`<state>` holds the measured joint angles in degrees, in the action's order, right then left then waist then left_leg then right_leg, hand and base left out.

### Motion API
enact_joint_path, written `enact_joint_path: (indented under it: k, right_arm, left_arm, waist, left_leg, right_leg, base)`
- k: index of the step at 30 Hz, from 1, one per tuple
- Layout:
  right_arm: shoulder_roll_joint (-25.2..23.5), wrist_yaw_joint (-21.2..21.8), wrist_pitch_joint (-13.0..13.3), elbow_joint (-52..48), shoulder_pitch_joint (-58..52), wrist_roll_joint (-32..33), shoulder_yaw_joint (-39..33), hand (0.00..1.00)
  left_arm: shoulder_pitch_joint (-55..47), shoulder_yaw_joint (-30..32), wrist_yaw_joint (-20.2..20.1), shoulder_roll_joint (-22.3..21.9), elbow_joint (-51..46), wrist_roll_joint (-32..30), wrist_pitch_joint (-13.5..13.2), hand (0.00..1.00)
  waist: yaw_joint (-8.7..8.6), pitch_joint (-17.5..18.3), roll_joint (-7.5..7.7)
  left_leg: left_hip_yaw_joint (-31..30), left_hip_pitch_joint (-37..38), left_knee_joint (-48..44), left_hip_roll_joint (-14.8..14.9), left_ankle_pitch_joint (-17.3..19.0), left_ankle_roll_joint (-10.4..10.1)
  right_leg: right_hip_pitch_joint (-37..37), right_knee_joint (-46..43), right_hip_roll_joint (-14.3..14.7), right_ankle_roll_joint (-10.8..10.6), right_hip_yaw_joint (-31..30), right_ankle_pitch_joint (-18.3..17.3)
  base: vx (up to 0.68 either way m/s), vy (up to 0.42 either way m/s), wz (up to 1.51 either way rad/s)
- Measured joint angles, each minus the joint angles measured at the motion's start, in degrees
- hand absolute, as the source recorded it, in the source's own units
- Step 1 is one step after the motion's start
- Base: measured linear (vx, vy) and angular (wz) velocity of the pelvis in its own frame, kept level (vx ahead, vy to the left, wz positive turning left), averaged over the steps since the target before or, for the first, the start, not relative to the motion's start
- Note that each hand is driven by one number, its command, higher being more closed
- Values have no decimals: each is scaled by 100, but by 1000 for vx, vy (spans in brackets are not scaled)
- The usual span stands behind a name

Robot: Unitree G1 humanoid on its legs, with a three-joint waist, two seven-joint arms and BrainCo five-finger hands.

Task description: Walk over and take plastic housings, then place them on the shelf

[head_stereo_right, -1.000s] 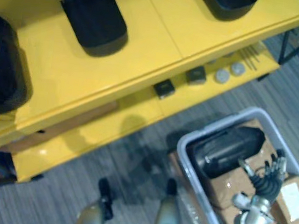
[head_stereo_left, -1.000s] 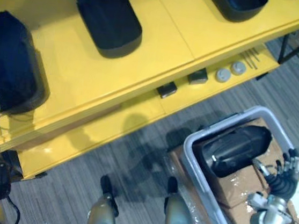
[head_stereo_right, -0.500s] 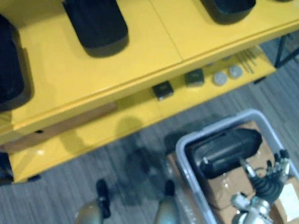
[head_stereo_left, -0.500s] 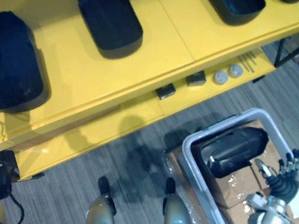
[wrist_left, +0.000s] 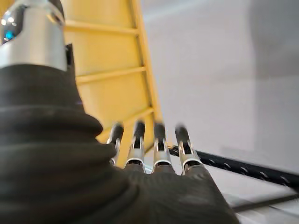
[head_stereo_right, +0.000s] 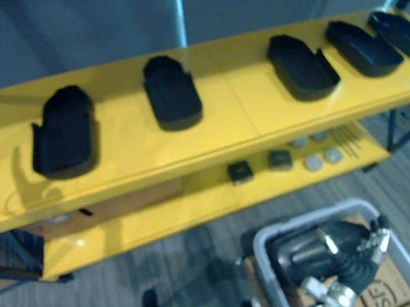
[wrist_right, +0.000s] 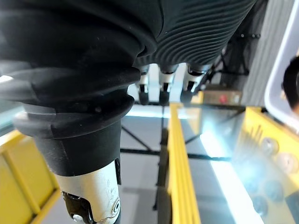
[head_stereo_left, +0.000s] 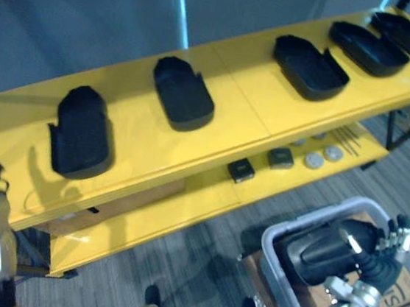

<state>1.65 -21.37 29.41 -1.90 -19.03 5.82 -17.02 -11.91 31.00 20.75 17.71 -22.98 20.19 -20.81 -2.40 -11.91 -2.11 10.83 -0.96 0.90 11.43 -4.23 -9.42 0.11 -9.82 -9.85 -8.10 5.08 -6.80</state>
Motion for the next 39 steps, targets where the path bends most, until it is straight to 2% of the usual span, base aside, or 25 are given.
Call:
enact_joint_path:
  k: [1, 3, 7, 9, 10, 12, 13, 14, 16, 19, 22, 26, 30, 35, 39]
  right_arm:
    - [-51, -9, -2, 2, 0, 0, -69, 0]
    - [-64, -24, -4, 6, 5, 0, -140, 0]
    - [-15, -22, -73, 35, 31, 17, -288, 0]
    - [40, -21, -85, 48, 43, 22, -322, 0]
    - [151, 10, -91, 132, 92, 38, -333, 0]
    - [254, 21, -93, 264, 171, 68, -390, 0]
    - [360, 25, -101, 348, 226, 114, -441, 0]
    - [402, 26, -101, 366, 239, 141, -441, 0]
    - [555, 28, -102, 509, 284, 151, -440, 0]
    - [627, 38, -102, 541, 346, 178, -438, 0]
    - [714, 45, -102, 542, 428, 186, -437, 0]
    - [713, 56, -100, 541, 419, 188, -424, 0]
    - [683, 119, -92, 541, 452, 183, -310, 0]
    - [564, 34, -91, 541, 428, 171, -214, 0]
    - [525, 1, -91, 541, 420, 163, -105, 0]
  left_arm:
    - [-298, -28, -307, -265, -15, -5, -1, 100]
    - [-596, -55, -734, -398, -7, -65, 57, 100]
    - [-782, -101, -1861, -390, 98, -333, 225, 100]
    - [-804, -217, -2191, -233, 224, -407, 304, 100]
    - [-828, -324, -2493, 5, 339, -646, 471, 100]
    - [-805, -446, -2676, 246, 476, -760, 565, 100]
    - [-742, -536, -2767, 453, 620, -758, 719, 100]
    - [-704, -536, -2798, 504, 691, -755, 777, 100]
    - [-493, -567, -2928, 721, 955, -630, 1142, 100]
    - [-281, -771, -3109, 943, 1202, -273, 1505, 100]
    - [10, -966, -3112, 942, 1472, 160, 1722, 100]
    - [393, -1257, -3008, 842, 1721, 666, 1758, 100]
    - [534, -1479, -2650, 367, 1955, 1052, 1639, 100]
    - [520, -1887, -2529, -102, 2018, 1080, 1442, 100]
    - [521, -1870, -2233, -256, 2018, 1029, 1291, 100]
  waist:
    - [31, 4, 7]
    - [80, 4, 11]
    - [142, -2, -12]
    - [147, -11, -29]
    - [136, -16, -37]
    - [133, -19, -42]
    - [130, -39, -78]
    - [119, -49, -94]
    - [71, -88, -163]
    - [60, -135, -227]
    - [16, -189, -262]
    - [-38, -224, -249]
    - [-140, -397, -213]
    - [-160, -458, -199]
    - [-166, -481, -161]
  left_leg:
    - [-89, -16, 63, -18, -47, 6]
    - [-159, -29, 187, -33, -147, 13]
    - [-233, -95, 270, -60, -250, 33]
    - [-232, -113, 274, -61, -257, 32]
    - [-223, -113, 275, -65, -257, 31]
    - [-212, -113, 284, -66, -263, 20]
    - [-202, -115, 304, -72, -266, 16]
    - [-197, -115, 310, -76, -267, 15]
    - [-187, -115, 315, -90, -265, 17]
    - [-130, -115, 315, -91, -260, 23]
    - [-73, -112, 314, -105, -251, 37]
    - [-52, -103, 312, -105, -243, 43]
    - [64, -81, 281, -105, -234, 58]
    - [92, -28, 283, -105, -229, 60]
    - [96, -26, 283, -104, -228, 59]
  right_leg:
    - [22, 59, -2, 27, 72, -17]
    - [27, 93, -2, 37, 140, -24]
    - [-23, 101, -1, 16, 168, -3]
    - [-40, 123, -1, 12, 170, 14]
    - [-46, 134, -3, 4, 159, 19]
    - [-79, 135, -3, -7, 128, 26]
    - [-102, 135, -5, -47, 113, 50]
    - [-110, 135, -8, -49, 108, 52]
    - [-117, 116, -20, -62, 100, 66]
    - [-171, 82, -22, -67, 49, 68]
    - [-244, 42, -31, -67, -44, 68]
    - [-261, 26, -34, -66, -70, 66]
    - [-318, -44, -35, -65, -178, 64]
    - [-311, -54, -37, -66, -223, 65]
    - [-310, -54, -38, -72, -227, 70]
  base:
    - [-81, -5, 26]
    - [-82, -1, 23]
    - [-30, 5, 10]
    - [0, 0, 0]
    - [14, 7, -5]
    - [19, 4, -7]
    - [24, 4, -6]
    - [26, 5, -3]
    - [37, 6, -2]
    - [31, 4, -10]
    - [9, 4, -11]
    - [-7, 4, -3]
    - [-31, 8, -11]
    - [-5, 3, -5]
    - [0, 0, 0]
